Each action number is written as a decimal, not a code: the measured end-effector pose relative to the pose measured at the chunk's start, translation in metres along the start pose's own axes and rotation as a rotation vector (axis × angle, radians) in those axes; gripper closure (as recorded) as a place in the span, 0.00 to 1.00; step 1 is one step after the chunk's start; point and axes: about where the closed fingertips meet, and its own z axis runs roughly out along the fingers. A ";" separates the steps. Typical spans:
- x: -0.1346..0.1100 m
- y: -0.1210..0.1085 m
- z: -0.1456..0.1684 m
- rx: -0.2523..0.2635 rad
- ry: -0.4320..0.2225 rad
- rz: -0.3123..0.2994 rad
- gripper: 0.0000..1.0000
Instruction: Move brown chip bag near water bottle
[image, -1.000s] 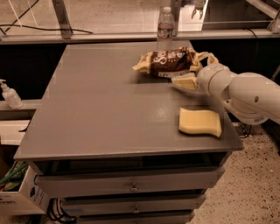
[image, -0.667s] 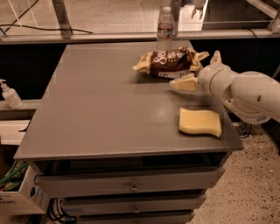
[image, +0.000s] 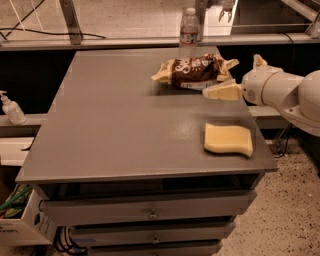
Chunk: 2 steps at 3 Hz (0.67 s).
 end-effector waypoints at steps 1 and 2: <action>0.000 0.024 0.001 -0.084 0.004 -0.004 0.00; 0.000 0.024 0.001 -0.084 0.004 -0.005 0.00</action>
Offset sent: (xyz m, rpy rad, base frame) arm -0.0100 0.0184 -0.0057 0.0024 0.0293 0.0731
